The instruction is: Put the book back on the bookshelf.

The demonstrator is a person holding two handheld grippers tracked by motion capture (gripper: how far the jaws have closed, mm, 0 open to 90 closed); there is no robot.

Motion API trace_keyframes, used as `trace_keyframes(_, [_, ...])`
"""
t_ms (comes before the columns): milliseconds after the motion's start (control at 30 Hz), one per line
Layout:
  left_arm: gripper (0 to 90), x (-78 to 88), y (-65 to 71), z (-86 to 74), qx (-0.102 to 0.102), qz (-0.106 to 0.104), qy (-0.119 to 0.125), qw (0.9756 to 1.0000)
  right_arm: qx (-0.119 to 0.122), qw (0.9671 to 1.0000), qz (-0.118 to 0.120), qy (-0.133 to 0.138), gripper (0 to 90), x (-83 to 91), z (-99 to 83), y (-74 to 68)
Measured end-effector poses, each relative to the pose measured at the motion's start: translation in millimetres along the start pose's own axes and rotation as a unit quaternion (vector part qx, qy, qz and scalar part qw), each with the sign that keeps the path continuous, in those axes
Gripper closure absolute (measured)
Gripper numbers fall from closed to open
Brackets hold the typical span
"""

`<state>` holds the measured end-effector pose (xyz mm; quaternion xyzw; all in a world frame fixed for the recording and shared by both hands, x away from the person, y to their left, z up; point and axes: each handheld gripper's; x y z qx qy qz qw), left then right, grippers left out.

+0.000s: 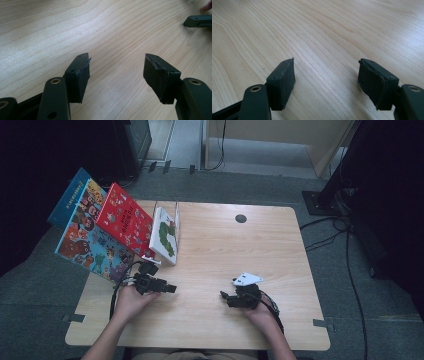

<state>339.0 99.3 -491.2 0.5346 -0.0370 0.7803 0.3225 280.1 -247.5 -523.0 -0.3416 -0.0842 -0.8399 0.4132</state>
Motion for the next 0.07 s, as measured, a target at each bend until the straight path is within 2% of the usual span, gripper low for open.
trace_keyframes(67, [38.4,0.1,0.2,-0.4,-0.003,0.001,0.001,1.0,0.001,1.0,0.0,0.0,29.6,0.0,-0.1,0.0])
Point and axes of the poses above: each handheld gripper's, and its own axes: x roughly backward along the jaws, z roughly out of its top, y roughly to its right, and after that the axes turned 10 degrees about z, right-handed
